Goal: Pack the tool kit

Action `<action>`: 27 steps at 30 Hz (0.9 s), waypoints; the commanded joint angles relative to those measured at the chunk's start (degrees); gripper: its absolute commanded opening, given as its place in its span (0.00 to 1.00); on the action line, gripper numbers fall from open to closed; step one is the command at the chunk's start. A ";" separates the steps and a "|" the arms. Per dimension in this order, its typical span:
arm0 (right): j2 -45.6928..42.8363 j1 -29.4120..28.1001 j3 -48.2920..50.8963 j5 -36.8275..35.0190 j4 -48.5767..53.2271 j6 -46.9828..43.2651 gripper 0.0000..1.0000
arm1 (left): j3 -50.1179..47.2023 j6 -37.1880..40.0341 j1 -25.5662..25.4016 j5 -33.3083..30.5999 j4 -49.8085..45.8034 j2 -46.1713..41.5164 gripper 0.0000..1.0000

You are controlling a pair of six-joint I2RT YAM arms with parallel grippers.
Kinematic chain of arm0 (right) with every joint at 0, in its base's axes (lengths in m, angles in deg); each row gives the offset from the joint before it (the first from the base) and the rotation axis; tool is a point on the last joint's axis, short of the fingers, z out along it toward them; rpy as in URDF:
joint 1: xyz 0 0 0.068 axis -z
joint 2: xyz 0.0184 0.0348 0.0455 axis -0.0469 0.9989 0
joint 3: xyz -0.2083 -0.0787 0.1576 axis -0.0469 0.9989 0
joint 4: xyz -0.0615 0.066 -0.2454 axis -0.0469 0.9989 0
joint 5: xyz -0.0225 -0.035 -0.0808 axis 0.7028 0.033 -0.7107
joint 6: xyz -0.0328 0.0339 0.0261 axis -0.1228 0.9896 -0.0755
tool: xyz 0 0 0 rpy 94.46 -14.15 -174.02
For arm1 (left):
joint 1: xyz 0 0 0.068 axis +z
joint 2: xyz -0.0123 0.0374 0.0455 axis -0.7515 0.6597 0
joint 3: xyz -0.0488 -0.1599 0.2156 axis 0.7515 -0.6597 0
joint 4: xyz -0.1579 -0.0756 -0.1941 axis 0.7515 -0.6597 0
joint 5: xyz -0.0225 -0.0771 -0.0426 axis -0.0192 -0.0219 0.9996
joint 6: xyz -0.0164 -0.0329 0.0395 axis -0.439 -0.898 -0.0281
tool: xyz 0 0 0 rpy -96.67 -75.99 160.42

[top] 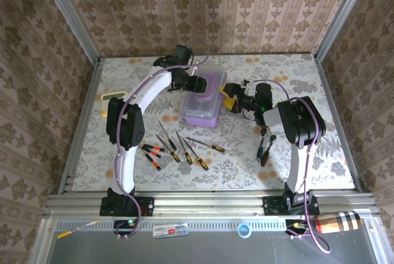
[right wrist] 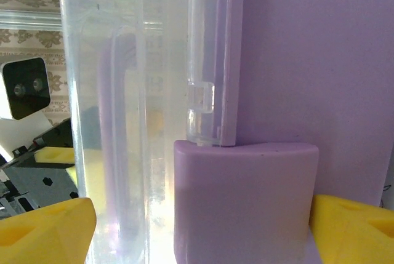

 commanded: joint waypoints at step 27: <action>2.02 0.70 -1.30 3.06 -15.27 8.84 0.86 | -6.96 1.89 -0.78 -11.25 -4.73 4.06 0.70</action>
